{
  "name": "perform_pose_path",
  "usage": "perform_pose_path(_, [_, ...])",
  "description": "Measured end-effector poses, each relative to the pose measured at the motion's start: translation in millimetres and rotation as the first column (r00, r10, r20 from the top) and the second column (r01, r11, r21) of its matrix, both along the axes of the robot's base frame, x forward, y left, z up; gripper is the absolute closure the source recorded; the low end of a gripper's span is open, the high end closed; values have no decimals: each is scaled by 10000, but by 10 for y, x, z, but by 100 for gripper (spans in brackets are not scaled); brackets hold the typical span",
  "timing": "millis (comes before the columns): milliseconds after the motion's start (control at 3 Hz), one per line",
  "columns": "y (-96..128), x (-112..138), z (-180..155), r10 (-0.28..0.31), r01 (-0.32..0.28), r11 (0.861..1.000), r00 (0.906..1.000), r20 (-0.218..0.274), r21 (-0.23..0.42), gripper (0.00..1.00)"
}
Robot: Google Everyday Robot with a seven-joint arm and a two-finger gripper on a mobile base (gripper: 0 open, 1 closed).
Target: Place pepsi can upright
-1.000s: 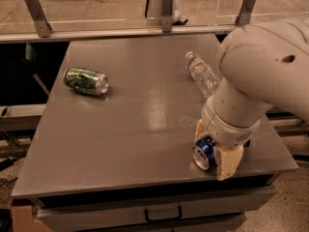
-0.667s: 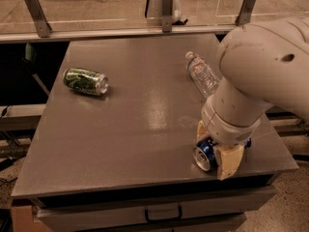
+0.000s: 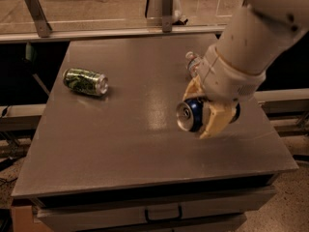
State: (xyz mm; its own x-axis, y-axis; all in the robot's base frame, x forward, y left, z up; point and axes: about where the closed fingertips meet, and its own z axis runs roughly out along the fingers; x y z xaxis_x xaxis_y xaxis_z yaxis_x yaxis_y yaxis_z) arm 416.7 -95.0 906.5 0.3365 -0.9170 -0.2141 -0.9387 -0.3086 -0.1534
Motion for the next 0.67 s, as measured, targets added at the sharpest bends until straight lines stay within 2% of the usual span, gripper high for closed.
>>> perform_pose_path(333, [187, 138, 543, -369, 446, 9826, 9983, -460, 1803, 100])
perform_pose_path(667, [306, 282, 904, -454, 753, 9198, 9952, -862, 3851, 100])
